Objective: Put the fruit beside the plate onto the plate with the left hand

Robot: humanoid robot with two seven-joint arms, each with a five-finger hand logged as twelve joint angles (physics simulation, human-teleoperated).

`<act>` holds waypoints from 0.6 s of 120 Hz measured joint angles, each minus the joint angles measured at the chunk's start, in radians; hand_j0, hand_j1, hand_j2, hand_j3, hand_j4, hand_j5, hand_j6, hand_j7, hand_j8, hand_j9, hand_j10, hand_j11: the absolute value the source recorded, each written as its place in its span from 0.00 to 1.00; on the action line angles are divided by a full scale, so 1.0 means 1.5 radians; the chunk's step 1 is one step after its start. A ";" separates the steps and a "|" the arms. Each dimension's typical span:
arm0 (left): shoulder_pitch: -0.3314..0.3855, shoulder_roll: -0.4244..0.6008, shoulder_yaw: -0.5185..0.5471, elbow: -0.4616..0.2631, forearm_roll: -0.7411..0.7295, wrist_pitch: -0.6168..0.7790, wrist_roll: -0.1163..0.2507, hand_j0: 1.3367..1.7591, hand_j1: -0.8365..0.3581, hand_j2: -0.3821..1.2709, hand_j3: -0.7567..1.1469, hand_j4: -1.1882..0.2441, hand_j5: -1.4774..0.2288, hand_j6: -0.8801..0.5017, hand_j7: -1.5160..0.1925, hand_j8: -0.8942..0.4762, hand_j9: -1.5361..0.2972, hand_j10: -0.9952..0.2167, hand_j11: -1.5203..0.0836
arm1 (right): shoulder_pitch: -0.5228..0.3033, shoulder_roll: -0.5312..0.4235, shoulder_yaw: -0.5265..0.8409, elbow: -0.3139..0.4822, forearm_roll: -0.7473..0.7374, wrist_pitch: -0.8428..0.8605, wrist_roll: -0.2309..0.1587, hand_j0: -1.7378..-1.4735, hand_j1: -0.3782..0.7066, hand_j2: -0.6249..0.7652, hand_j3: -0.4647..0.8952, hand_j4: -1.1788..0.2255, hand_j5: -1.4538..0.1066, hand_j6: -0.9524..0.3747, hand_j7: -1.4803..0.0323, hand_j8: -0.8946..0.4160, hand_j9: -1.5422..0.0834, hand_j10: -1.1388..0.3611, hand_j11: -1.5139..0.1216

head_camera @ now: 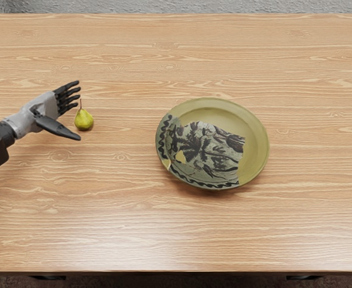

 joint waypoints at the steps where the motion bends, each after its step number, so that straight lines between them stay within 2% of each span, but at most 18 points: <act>1: 0.000 -0.001 0.000 0.000 0.000 0.000 0.000 0.76 0.99 0.23 0.40 0.83 0.87 0.64 0.89 0.65 0.84 0.82 0.95 | 0.000 0.000 0.000 0.000 0.000 0.000 0.000 0.30 0.05 0.45 0.34 0.82 0.91 0.70 0.96 0.66 0.93 0.74 0.91; 72: 0.003 -0.013 -0.003 -0.007 0.001 0.000 -0.001 0.76 0.99 0.23 0.40 0.83 0.87 0.64 0.89 0.65 0.84 0.82 0.95 | 0.000 0.000 0.000 0.000 0.000 0.000 0.000 0.30 0.05 0.45 0.34 0.82 0.91 0.70 0.96 0.66 0.93 0.74 0.91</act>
